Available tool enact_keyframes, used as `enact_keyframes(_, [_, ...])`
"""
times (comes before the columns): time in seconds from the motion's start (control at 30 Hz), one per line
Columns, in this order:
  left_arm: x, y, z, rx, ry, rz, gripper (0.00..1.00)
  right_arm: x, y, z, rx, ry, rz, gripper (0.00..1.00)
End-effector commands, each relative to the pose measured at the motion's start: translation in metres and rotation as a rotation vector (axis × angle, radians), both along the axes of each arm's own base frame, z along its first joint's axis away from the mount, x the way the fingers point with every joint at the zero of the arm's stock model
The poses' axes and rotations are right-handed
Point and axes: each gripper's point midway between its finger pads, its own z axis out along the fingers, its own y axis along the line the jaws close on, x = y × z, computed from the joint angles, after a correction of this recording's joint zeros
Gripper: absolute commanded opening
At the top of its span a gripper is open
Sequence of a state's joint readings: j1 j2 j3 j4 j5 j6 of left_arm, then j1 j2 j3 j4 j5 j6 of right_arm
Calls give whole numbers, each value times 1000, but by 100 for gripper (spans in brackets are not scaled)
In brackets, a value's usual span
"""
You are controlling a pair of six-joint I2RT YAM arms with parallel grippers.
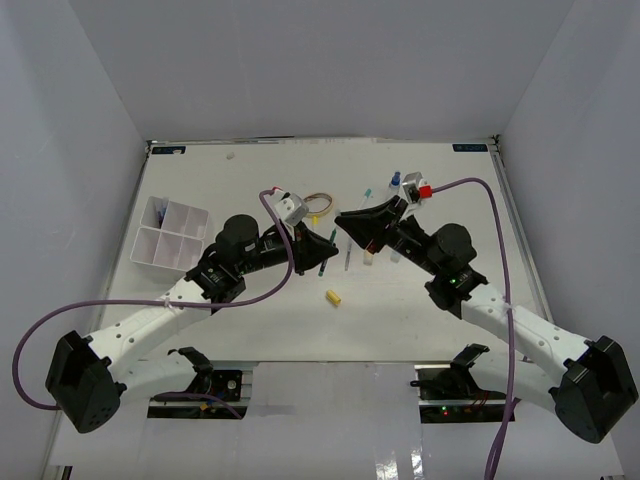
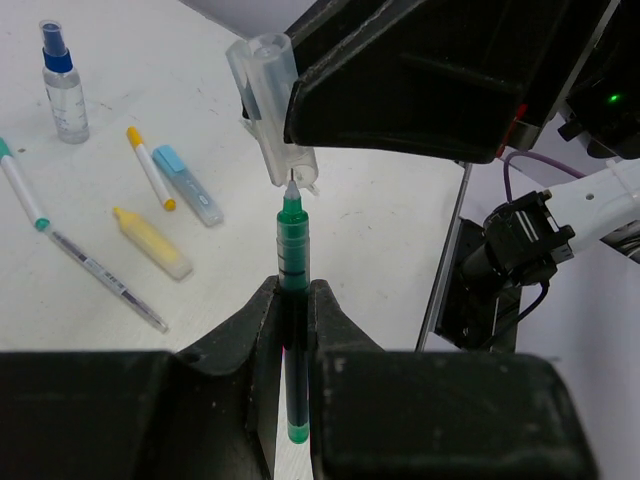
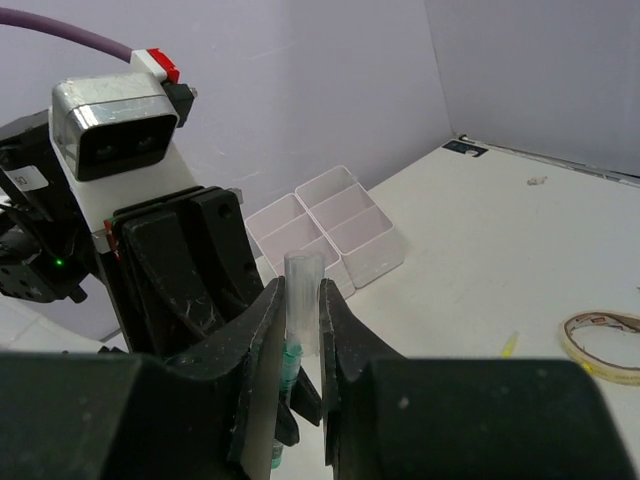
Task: Sort the stationery into containers
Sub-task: Close the pen cap on the pen.
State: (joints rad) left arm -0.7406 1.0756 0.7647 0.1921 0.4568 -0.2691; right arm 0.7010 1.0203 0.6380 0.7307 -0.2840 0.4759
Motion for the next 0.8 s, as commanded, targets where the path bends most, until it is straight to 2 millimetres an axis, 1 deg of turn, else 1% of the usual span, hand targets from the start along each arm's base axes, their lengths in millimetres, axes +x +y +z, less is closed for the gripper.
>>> enact_keyframes(0.0, [-1, 3, 11, -35, -23, 5, 0, -10, -1, 30, 98, -74, 24, 8])
enact_keyframes(0.23, [-4, 3, 12, -38, -23, -6, 0, -6, -1, 33, 116, -75, 5, 8])
enact_keyframes(0.43, [-5, 3, 14, -44, -28, -9, 0, -8, 0, 34, 125, -76, 12, 8])
enact_keyframes(0.77, [-9, 3, 17, -56, -34, -28, 0, -3, 4, 27, 121, -63, 1, 8])
